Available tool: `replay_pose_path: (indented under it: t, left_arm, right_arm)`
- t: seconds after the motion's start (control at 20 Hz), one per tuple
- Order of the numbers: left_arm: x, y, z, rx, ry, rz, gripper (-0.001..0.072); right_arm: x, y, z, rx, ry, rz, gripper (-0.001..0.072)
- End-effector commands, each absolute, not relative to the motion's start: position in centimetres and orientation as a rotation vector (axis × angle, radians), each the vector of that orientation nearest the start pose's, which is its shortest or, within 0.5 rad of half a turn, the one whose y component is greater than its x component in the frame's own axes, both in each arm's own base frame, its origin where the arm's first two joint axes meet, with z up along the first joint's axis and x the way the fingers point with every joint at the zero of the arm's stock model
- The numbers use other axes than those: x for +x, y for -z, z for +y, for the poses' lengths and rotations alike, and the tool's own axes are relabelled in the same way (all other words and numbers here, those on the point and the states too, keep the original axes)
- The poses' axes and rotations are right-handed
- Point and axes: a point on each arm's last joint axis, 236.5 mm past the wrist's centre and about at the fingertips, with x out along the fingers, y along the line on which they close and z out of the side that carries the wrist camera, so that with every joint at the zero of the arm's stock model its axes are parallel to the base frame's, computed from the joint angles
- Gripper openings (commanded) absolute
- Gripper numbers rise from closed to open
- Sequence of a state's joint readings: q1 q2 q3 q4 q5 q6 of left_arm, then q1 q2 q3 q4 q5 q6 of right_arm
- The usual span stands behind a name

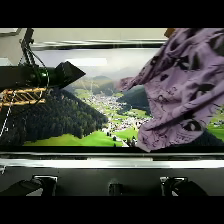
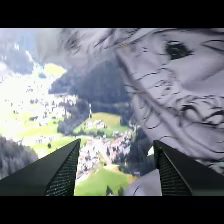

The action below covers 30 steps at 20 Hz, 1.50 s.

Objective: Fold the clothes and pants, and hang the long-sleeved shirts on hangers.

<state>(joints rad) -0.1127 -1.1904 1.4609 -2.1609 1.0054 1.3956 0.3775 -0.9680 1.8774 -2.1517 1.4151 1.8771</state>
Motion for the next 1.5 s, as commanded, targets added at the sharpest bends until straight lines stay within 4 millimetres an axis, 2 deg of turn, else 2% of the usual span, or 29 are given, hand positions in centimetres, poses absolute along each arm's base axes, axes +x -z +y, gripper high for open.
replay_pose_path:
  t: [0.0,0.1,0.15,0.25,0.35,0.45,0.55,0.6,0.7,0.8,0.95,1.05,1.25,1.45]
  left_arm:
    - [42.5,-21.6,-16.3,-0.599,0.409,0.826,0.0539]
    - [42.4,-21.6,-16.4,-0.598,0.412,0.827,0.0538]
    - [42.4,-21.6,-16.4,-0.598,0.413,0.828,0.0538]
    - [42.3,-21.5,-16.7,-0.593,0.418,0.831,0.0539]
    - [42.3,-21.5,-16.8,-0.591,0.420,0.832,0.0538]
    - [42.3,-21.5,-16.8,-0.591,0.421,0.832,0.0539]
    - [42.3,-21.5,-16.8,-0.591,0.421,0.833,0.0539]
    - [42.3,-21.4,-16.8,-0.590,0.419,0.835,0.0539]
    - [42.3,-21.2,-16.7,-0.581,0.414,0.835,0.0539]
    - [42.3,-21.2,-16.6,-0.579,0.412,0.835,0.0538]
    - [42.4,-21.2,-16.5,-0.576,0.409,0.834,0.0538]
    - [42.4,-21.2,-16.5,-0.576,0.409,0.834,0.0539]
    - [42.4,-21.1,-16.5,-0.577,0.408,0.837,0.0539]
    - [42.4,-21.0,-16.6,-0.589,0.404,0.842,0.0539]
  right_arm:
    - [27.4,-40.1,-8.6,0.008,0.581,0.448,0.0042]
    - [24.5,-40.4,-12.6,-0.014,0.832,0.462,0.0041]
    - [23.9,-41.1,-13.8,-0.042,0.913,0.440,0.0042]
    - [23.9,-42.8,-14.8,-0.047,1.008,0.352,0.0042]
    - [25.1,-43.7,-14.9,-0.037,1.042,0.277,0.0042]
    - [25.8,-42.1,-16.9,-0.009,1.124,0.324,0.0042]
    - [26.3,-40.1,-20.2,0.021,1.182,0.387,0.0043]
    - [26.2,-40.1,-21.7,0.036,1.199,0.379,0.0043]
    - [25.0,-41.8,-24.5,0.038,1.249,0.304,0.0043]
    - [23.9,-44.8,-26.6,0.008,1.280,0.189,0.0042]
    - [22.1,-50.1,-28.5,-0.038,1.310,-0.029,0.0042]
    - [20.4,-52.1,-29.7,-0.046,1.353,-0.130,0.0042]
    - [19.3,-53.0,-31.5,-0.054,1.391,-0.199,0.0042]
    - [20.3,-52.8,-32.5,-0.075,1.395,-0.200,0.0042]
